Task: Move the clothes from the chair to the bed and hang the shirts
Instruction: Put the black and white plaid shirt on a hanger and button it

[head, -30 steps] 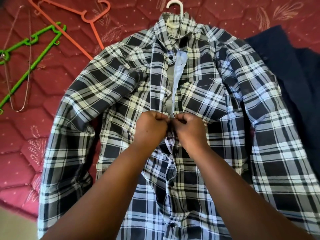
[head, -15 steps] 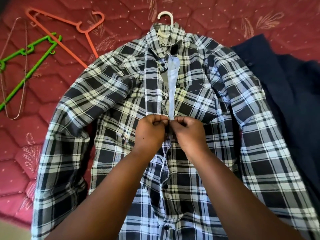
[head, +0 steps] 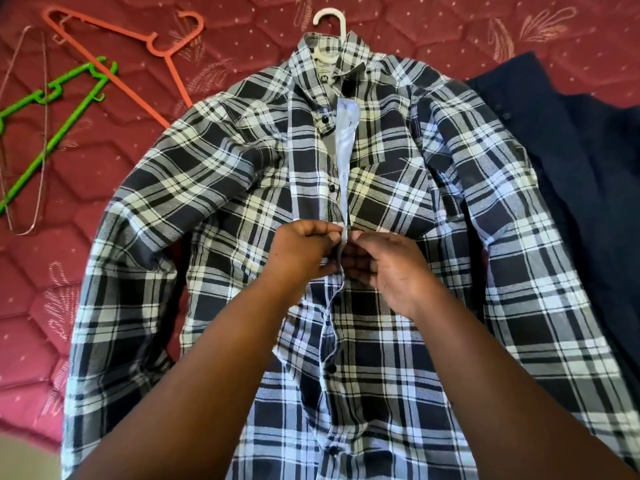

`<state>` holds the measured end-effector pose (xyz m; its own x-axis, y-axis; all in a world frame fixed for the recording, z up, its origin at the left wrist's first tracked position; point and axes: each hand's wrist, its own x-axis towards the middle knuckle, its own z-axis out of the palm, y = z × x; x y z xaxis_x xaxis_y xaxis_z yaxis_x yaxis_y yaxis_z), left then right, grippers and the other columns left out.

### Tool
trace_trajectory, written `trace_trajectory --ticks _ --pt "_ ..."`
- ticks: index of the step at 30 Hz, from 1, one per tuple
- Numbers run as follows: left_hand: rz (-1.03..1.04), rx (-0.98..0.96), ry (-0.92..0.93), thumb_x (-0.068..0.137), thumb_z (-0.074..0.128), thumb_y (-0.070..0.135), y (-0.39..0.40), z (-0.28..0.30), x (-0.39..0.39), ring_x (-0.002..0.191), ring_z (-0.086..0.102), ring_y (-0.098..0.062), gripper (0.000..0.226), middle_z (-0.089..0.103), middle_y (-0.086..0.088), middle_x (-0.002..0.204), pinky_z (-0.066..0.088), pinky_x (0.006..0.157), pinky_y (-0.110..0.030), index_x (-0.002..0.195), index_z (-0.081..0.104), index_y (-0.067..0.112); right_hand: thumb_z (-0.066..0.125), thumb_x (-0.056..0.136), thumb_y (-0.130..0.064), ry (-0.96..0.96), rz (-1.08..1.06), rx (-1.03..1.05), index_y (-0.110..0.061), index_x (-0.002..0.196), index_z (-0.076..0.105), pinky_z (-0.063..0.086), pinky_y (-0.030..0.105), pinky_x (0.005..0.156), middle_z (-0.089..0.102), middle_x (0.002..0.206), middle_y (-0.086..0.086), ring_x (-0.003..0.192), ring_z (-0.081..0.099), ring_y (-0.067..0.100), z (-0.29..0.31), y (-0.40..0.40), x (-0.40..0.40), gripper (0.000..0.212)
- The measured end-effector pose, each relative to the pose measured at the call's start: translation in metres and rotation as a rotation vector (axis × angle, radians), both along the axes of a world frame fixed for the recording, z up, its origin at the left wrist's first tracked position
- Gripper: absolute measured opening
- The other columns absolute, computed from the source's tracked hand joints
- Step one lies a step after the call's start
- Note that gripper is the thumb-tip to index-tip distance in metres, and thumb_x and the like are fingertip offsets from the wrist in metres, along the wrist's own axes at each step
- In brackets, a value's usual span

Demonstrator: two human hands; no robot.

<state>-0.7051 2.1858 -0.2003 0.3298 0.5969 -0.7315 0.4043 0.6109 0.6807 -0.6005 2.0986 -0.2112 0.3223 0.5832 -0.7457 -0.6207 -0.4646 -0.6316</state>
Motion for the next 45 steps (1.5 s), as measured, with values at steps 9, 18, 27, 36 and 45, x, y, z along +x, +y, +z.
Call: trace_trajectory --ticks 9,18,27,36,45 --pt "0.066 -0.012 0.082 0.087 0.067 0.004 0.003 -0.006 0.008 0.076 0.065 -0.027 0.012 0.068 -0.015 0.079 0.058 0.078 -0.038 0.075 0.066 0.001 0.075 0.081 -0.005 -0.106 -0.033 -0.006 -0.003 0.081 0.069 0.056 0.034 0.063 0.071 0.079 0.018 0.065 0.067 0.026 -0.018 0.005 -0.010 0.006" --pt "0.168 0.143 0.170 0.084 0.071 0.009 -0.007 -0.015 0.005 0.081 0.072 -0.031 0.006 0.073 -0.010 0.082 0.061 0.075 -0.044 0.083 0.067 0.014 0.071 0.089 -0.016 -0.604 0.126 0.053 -0.018 0.079 0.067 0.057 0.034 0.058 0.069 0.071 0.000 0.061 0.066 0.015 -0.023 0.006 -0.030 0.011" --pt "0.295 -0.046 0.044 0.091 0.058 -0.004 0.001 -0.023 0.002 0.079 0.065 -0.021 0.016 0.067 -0.007 0.081 0.059 0.079 -0.036 0.083 0.061 0.010 0.065 0.090 -0.017 -0.650 0.228 -0.025 -0.015 0.082 0.069 0.051 0.027 0.048 0.067 0.069 -0.003 0.053 0.060 0.014 -0.021 0.015 -0.025 0.010" --pt "-0.053 0.163 0.186 0.091 0.066 0.018 0.015 -0.031 -0.004 0.085 0.068 -0.023 0.004 0.069 -0.003 0.089 0.059 0.076 -0.038 0.091 0.062 0.018 0.069 0.087 -0.021 -0.134 -0.006 -0.248 -0.013 0.082 0.068 0.037 0.022 0.045 0.066 0.069 0.001 0.049 0.052 0.012 -0.016 0.021 -0.022 0.010" --pt "-0.500 1.024 0.219 0.095 0.051 0.004 0.036 -0.025 0.007 0.105 0.055 -0.027 0.031 0.058 -0.011 0.115 0.050 0.085 -0.037 0.124 0.060 0.008 0.067 0.089 -0.038 -0.593 -0.019 -0.138 -0.011 0.083 0.063 0.055 0.030 0.054 0.065 0.072 0.002 0.057 0.059 0.015 0.002 0.067 0.011 0.028"
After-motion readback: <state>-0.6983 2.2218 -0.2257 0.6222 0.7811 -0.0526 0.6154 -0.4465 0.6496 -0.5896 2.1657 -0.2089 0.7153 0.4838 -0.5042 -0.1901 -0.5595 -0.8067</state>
